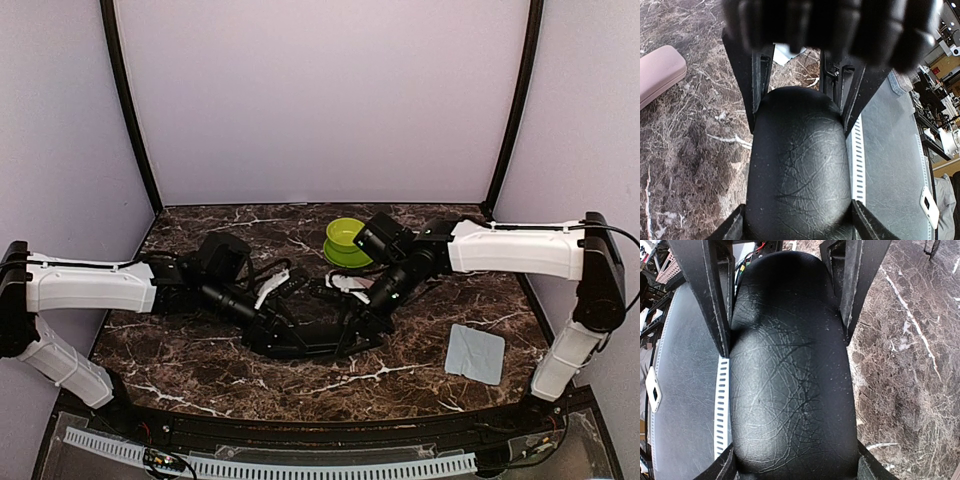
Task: Organize the sunglasses
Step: Pass from the right arm to the left
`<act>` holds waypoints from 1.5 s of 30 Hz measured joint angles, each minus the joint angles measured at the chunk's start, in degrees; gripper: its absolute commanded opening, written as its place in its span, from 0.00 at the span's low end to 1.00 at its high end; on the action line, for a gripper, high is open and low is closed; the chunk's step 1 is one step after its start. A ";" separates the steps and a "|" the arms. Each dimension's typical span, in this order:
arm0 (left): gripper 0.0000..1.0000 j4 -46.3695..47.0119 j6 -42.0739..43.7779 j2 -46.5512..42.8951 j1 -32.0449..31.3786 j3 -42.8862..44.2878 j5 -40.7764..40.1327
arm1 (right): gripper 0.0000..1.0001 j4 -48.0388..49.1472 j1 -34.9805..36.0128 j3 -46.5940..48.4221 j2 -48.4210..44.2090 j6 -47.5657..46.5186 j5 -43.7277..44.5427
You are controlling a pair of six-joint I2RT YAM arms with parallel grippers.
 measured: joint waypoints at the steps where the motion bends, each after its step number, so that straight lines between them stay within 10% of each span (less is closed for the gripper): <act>1: 0.25 0.22 -0.17 0.00 0.00 0.00 0.02 | 0.47 0.20 -0.09 -0.26 -0.35 0.13 0.02; 18: 0.00 6.64 -8.00 -0.04 0.00 -2.19 -4.59 | 0.99 10.51 -2.05 -6.80 -3.50 7.89 3.13; 45: 0.00 33.20 -37.27 -2.40 0.07 -10.14 -22.88 | 1.00 77.02 -7.43 -30.67 -8.15 39.60 6.80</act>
